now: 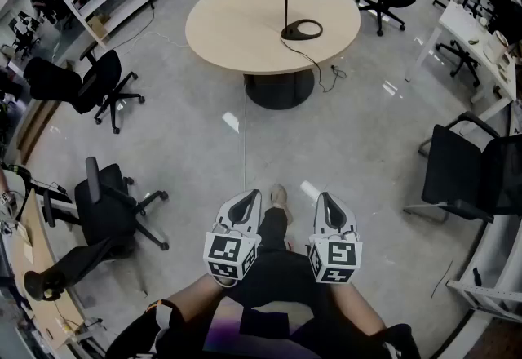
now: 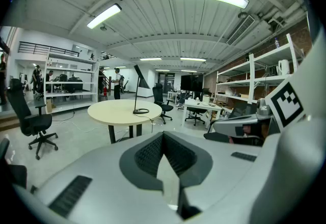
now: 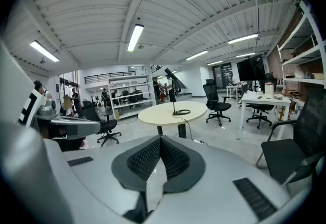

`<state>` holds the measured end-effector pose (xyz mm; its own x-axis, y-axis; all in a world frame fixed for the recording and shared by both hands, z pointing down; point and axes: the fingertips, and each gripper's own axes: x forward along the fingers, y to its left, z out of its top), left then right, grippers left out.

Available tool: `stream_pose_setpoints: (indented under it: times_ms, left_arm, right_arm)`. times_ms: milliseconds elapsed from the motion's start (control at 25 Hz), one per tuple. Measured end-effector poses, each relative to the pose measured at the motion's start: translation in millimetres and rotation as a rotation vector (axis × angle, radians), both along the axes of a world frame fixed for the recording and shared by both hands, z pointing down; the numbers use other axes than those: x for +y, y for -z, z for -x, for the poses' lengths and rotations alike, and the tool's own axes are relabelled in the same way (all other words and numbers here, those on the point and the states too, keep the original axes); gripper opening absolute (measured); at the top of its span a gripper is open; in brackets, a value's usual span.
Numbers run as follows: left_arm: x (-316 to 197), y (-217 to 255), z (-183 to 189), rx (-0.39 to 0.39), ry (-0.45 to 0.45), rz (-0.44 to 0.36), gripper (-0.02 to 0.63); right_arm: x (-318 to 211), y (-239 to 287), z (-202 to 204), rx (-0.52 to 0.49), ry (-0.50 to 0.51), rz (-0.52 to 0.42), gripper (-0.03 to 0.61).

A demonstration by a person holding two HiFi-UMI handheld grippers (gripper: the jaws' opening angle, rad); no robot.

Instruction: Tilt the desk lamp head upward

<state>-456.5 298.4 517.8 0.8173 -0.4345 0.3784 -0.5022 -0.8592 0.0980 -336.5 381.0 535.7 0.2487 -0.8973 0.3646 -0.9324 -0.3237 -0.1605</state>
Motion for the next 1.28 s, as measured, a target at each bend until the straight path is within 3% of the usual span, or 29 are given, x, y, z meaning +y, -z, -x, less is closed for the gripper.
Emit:
stream_pose_setpoints:
  times_ms: [360,760,1280]
  left_arm:
    - [-57.4,-15.0,-95.5,-0.014,-0.093,0.027,0.046]
    - [-172.2,-7.4,-215.9,0.048,-0.153,0.056,0.046]
    - [-272.8,14.0,-283.0,0.12,-0.175,0.073,0.046]
  right_arm:
    - [-51.5,-14.0,-79.7,-0.021,-0.051,0.025,0.015]
    - [-167.3,3.2,-184.7,0.013,-0.06,0.036,0.015]
    - [-275.6,38.3,-233.3,0.099,-0.011,0.071,0.015]
